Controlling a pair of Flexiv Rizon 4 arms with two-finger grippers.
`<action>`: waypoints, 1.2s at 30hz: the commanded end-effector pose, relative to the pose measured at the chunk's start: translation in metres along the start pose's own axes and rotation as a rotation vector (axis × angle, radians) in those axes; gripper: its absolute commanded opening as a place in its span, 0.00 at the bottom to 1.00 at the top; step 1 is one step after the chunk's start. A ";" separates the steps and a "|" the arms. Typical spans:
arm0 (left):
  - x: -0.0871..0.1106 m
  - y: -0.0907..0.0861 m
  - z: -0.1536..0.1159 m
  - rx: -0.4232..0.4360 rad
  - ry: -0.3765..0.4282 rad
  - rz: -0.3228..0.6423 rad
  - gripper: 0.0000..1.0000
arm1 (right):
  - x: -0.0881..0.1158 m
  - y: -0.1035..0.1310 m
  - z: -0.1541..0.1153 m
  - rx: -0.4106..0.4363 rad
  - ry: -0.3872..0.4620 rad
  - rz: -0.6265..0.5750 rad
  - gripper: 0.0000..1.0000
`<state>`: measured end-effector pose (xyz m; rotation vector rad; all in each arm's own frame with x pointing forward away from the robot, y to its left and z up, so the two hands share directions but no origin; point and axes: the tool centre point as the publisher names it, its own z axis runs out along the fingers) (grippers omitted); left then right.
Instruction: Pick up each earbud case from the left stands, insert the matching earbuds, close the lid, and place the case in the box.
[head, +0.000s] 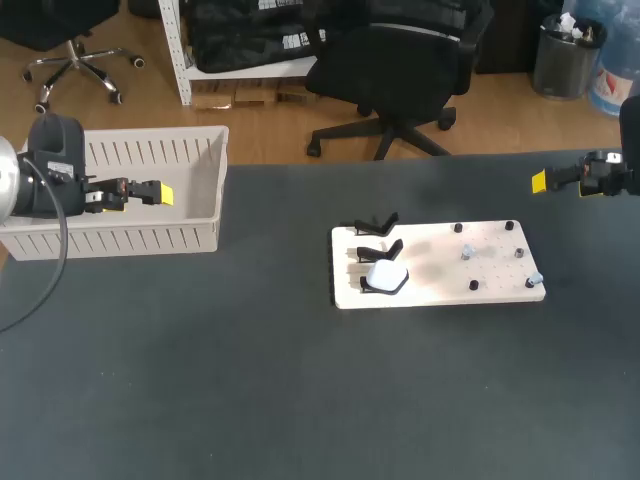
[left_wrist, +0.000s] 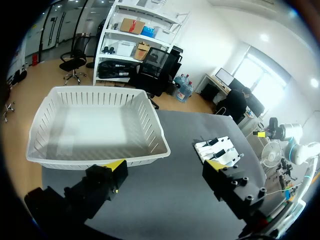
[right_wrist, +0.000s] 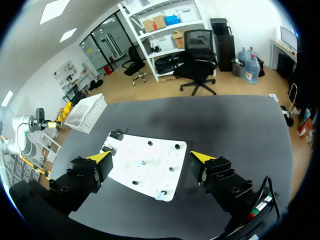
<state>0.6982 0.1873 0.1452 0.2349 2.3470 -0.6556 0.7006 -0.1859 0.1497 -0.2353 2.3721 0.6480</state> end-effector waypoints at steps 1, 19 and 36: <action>-0.002 -0.003 0.000 -0.013 0.012 -0.003 1.00 | 0.000 -0.001 0.000 -0.002 0.001 -0.001 1.00; -0.002 -0.003 0.000 -0.013 0.012 -0.003 1.00 | 0.000 -0.001 0.000 -0.002 0.001 -0.001 1.00; -0.010 -0.071 0.030 0.158 0.012 0.486 1.00 | 0.000 -0.001 0.000 -0.002 0.001 -0.001 1.00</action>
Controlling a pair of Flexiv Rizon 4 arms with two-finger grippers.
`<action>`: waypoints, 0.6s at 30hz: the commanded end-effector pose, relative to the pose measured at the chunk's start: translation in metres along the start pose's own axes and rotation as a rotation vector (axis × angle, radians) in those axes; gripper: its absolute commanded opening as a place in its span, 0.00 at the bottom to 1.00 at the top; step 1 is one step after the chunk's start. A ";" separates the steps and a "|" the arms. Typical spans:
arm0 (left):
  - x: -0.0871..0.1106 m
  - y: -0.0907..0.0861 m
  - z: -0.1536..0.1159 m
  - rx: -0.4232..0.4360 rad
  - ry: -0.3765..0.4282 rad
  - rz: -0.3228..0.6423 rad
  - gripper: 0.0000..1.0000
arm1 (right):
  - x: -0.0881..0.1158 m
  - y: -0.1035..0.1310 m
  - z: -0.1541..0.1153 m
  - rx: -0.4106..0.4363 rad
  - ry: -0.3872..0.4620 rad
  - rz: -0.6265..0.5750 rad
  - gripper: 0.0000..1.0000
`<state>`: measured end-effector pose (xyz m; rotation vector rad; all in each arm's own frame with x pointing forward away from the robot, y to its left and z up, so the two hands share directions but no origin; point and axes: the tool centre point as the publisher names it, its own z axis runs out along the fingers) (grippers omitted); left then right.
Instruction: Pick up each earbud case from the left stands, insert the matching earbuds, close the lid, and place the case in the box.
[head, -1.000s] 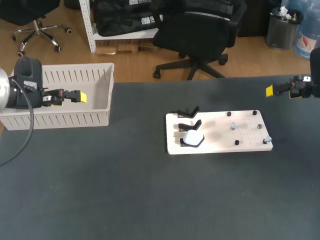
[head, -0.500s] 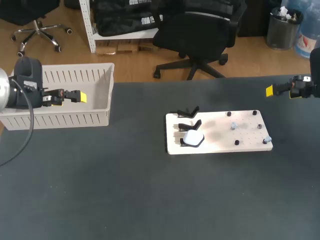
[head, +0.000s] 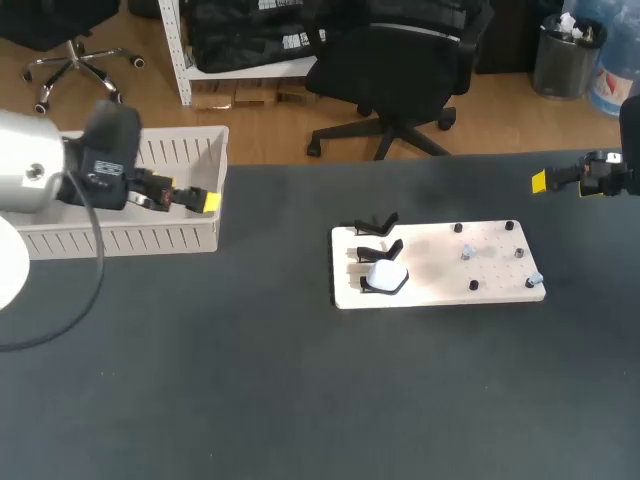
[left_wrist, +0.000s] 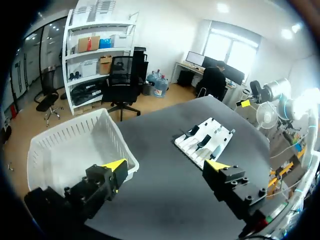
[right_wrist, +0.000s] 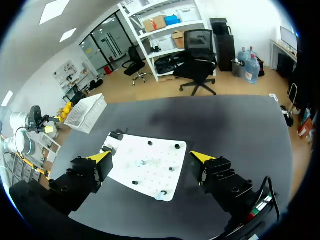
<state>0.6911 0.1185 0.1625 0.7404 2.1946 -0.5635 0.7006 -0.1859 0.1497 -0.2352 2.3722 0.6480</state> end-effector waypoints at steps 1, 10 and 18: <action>-0.007 -0.004 0.011 0.073 -0.021 0.101 1.00 | 0.000 -0.001 0.000 -0.002 0.001 -0.001 1.00; -0.022 -0.022 0.038 0.160 -0.062 0.329 1.00 | 0.000 -0.001 0.000 -0.002 0.001 -0.001 1.00; -0.023 -0.051 0.061 0.325 -0.073 0.495 1.00 | 0.000 -0.001 0.000 -0.002 0.001 -0.001 1.00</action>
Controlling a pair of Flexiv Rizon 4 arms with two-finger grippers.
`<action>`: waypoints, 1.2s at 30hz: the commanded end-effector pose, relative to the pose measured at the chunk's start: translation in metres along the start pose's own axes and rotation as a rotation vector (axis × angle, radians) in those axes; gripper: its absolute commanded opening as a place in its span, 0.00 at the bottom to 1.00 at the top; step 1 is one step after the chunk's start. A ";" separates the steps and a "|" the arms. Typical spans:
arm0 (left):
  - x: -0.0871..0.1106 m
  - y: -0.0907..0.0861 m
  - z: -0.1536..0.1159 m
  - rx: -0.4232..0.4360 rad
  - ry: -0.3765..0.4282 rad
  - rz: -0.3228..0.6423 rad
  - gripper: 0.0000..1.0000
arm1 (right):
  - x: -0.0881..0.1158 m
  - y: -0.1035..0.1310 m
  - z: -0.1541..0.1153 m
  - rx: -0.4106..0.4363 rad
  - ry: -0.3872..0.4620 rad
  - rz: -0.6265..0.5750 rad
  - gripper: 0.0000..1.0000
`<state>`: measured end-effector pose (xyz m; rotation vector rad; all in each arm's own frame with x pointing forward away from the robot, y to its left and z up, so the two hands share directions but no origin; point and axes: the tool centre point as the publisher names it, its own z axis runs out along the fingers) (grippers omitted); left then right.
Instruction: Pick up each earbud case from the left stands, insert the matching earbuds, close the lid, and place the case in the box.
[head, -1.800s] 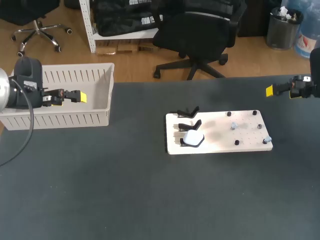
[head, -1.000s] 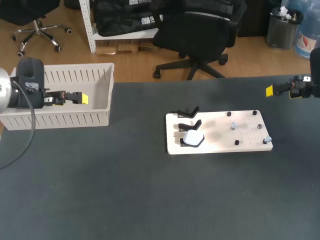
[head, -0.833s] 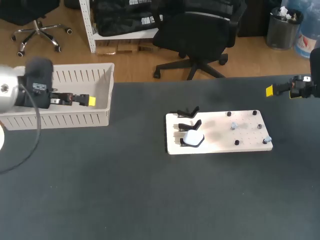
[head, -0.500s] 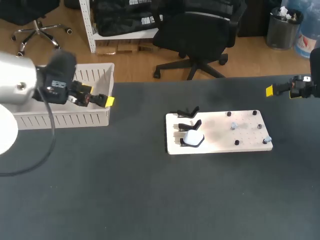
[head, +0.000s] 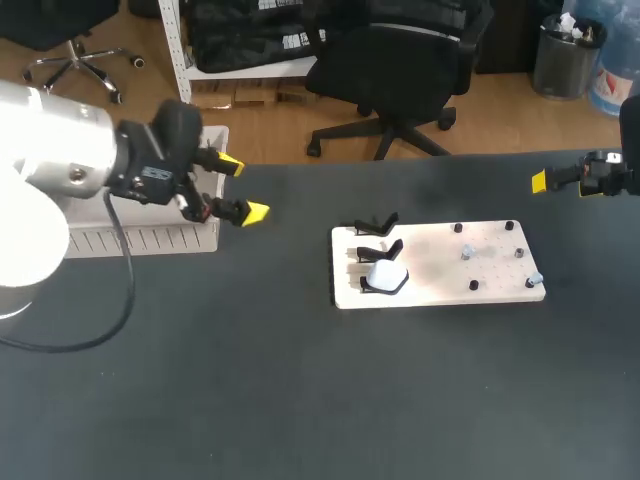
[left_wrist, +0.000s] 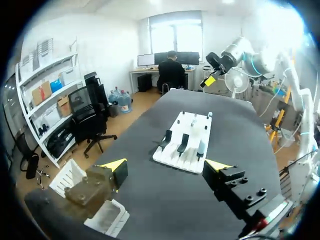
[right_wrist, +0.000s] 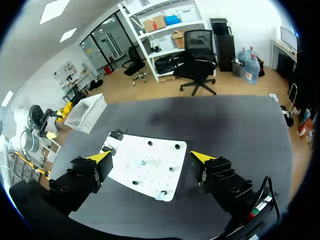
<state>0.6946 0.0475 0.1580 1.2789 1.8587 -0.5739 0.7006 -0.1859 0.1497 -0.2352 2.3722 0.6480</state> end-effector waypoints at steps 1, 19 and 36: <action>-0.001 -0.002 0.018 0.119 -0.050 0.059 1.00 | 0.000 -0.001 0.000 -0.002 0.001 -0.001 1.00; 0.003 -0.045 0.080 0.279 -0.040 0.147 1.00 | 0.000 -0.001 0.000 -0.002 0.001 -0.001 1.00; 0.017 -0.066 0.118 0.367 -0.039 0.175 0.95 | 0.000 -0.001 0.000 -0.002 0.001 -0.001 1.00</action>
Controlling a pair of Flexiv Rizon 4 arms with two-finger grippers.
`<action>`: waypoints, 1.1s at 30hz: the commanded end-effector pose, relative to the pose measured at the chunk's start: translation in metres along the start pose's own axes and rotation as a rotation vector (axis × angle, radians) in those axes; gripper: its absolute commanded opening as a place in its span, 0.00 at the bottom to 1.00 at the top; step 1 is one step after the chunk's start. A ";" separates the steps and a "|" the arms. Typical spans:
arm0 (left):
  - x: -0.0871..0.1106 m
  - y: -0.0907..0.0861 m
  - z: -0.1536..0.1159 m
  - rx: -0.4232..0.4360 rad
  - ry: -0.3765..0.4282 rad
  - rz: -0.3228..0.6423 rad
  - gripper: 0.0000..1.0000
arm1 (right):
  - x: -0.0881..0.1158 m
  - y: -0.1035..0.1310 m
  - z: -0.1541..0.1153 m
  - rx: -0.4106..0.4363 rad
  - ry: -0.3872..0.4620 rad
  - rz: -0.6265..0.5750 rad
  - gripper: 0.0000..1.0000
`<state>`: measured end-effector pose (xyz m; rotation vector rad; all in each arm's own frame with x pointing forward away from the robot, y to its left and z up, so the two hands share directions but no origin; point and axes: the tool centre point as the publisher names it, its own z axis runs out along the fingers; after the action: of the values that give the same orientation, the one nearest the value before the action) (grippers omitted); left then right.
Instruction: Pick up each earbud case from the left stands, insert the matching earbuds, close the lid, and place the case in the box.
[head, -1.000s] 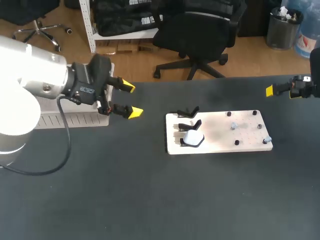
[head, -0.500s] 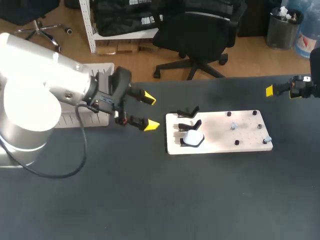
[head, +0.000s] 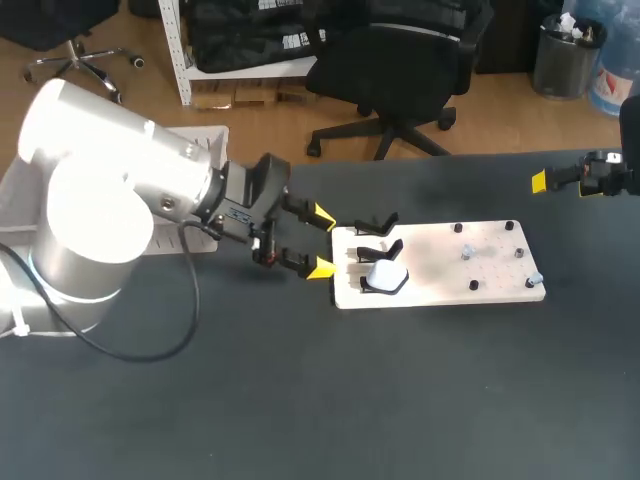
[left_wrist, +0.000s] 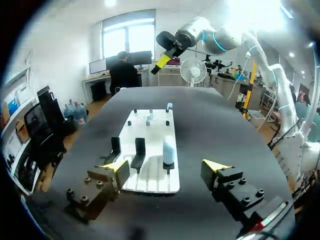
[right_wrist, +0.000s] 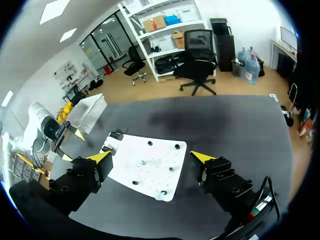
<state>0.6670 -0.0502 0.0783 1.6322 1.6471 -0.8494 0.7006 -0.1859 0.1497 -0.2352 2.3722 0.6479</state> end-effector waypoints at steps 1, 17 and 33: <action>0.004 0.005 0.011 0.014 -0.012 0.005 0.96 | 0.000 -0.001 0.000 -0.002 0.001 -0.001 1.00; 0.017 -0.005 0.039 0.038 -0.045 0.004 0.67 | 0.000 -0.001 0.000 -0.002 0.001 -0.001 1.00; 0.017 -0.001 0.065 0.036 -0.102 -0.021 0.49 | 0.000 -0.001 0.000 -0.002 0.001 -0.001 1.00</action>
<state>0.6640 -0.0910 0.0320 1.5769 1.5982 -0.9583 0.7006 -0.1859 0.1497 -0.2352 2.3722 0.6479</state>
